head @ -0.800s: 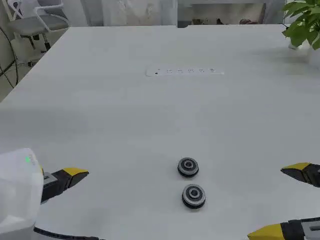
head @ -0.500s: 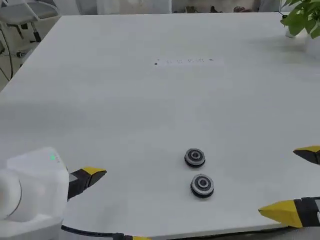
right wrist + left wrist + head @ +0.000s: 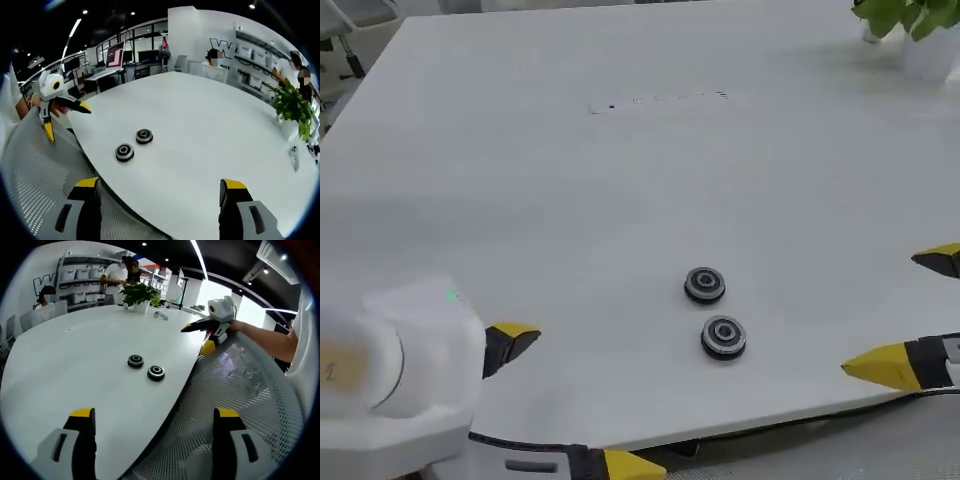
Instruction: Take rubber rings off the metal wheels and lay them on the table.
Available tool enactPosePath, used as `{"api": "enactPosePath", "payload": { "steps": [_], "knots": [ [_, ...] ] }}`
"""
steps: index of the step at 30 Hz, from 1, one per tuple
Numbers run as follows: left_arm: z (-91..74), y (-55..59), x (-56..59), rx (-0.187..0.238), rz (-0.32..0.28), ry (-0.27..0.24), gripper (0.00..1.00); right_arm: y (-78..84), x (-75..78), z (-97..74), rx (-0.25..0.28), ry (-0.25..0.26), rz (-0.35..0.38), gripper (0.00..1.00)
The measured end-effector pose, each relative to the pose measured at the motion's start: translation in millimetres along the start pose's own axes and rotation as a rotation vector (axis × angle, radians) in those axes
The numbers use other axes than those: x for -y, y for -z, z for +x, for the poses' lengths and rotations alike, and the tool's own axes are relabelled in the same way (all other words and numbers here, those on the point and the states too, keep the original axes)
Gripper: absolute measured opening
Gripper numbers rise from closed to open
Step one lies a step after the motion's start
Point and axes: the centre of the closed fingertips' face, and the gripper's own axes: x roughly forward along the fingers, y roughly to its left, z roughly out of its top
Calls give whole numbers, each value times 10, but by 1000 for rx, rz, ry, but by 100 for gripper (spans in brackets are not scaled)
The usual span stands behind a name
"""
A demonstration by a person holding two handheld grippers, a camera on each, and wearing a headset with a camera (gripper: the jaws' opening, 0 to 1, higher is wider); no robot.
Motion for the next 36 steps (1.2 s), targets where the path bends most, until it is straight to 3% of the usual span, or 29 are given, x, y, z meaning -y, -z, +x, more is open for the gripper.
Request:
{"api": "enactPosePath", "payload": {
  "steps": [5, 9, 12, 15, 16, 18, 19, 21, 23, 25, 26, 30, 32, 34, 36],
  "knots": [
    [-17, 21, -65, -9, -2, -33, 96, -60, -27, -6, 37, -25, 21, 97],
    [-27, 22, -100, -7, -11, -50, 96, -17, -145, 38, -12, -73, -77, 97],
    [-45, 61, -159, -22, -19, -83, 96, 34, -253, 55, -43, -119, -94, 96],
    [-44, 86, -190, -31, -40, -95, 97, 14, -302, 52, -35, -139, -130, 96],
    [-50, 102, -210, -40, -40, -108, 96, 18, -321, 51, -35, -152, -141, 96],
    [-96, 217, -315, -120, -21, -184, 94, 92, -391, 52, -72, -199, -181, 96],
    [-113, 257, -352, -153, 17, -212, 93, 121, -436, 57, -83, -225, -207, 95],
    [-97, 274, -329, -170, 37, -209, 95, 91, -497, 58, -68, -253, -220, 95],
    [-86, 256, -323, -154, 24, -198, 98, 86, -502, 57, -65, -256, -219, 95],
    [-83, 215, -327, -115, -45, -199, 99, 115, -494, 65, -82, -259, -213, 95],
    [-92, 216, -345, -116, -52, -210, 99, 125, -499, 66, -87, -265, -213, 95],
    [-99, 231, -353, -136, -29, -221, 99, 95, -512, 58, -70, -274, -223, 94],
    [-88, 201, -343, -127, -18, -212, 99, 93, -484, 66, -71, -271, -214, 94],
    [-86, 196, -336, -120, -7, -202, 99, 85, -470, 71, -66, -261, -177, 94],
    [-83, 208, -318, -129, -20, -194, 99, 80, -409, 74, -66, -226, -187, 94]
  ]
}}
